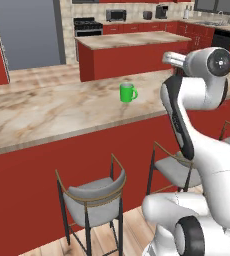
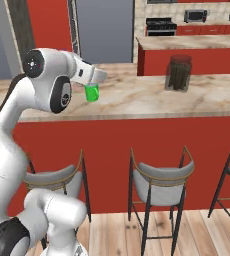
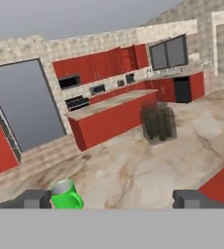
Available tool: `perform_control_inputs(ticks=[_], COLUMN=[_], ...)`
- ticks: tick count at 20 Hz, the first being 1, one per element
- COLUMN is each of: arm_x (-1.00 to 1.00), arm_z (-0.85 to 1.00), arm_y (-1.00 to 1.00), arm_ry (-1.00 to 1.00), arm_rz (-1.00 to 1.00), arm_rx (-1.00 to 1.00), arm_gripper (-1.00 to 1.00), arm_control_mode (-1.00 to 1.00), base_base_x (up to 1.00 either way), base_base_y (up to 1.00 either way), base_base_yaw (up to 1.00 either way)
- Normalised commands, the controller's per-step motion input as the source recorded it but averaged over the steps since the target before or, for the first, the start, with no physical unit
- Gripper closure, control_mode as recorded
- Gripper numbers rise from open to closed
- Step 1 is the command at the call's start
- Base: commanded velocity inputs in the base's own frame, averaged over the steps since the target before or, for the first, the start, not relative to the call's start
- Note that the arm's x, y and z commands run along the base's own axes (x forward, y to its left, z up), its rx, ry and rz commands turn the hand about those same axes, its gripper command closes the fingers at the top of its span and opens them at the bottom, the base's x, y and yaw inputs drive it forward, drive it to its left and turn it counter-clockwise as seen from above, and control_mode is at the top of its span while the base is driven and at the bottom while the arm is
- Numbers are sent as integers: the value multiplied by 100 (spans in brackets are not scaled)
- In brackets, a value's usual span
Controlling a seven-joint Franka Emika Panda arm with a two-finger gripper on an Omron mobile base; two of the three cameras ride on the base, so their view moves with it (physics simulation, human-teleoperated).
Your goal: Open the cabinet directly in front. Then move the liquor and the mug to the dining counter with the jar on it.
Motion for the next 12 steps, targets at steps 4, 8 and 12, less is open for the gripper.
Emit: perform_control_inputs(ticks=[4, 8, 12], arm_x=[-100, -92, -4], arm_z=[-100, -38, 0], arm_y=[-1, -6, 0], arm_ry=[-26, -30, -2], arm_rz=[0, 0, 0], arm_rx=[-15, -4, 0], arm_gripper=[-100, -100, -100], arm_control_mode=[-100, -100, -100], base_base_x=[0, 0, 0], base_base_y=[0, 0, 0], base_base_yaw=[0, 0, 0])
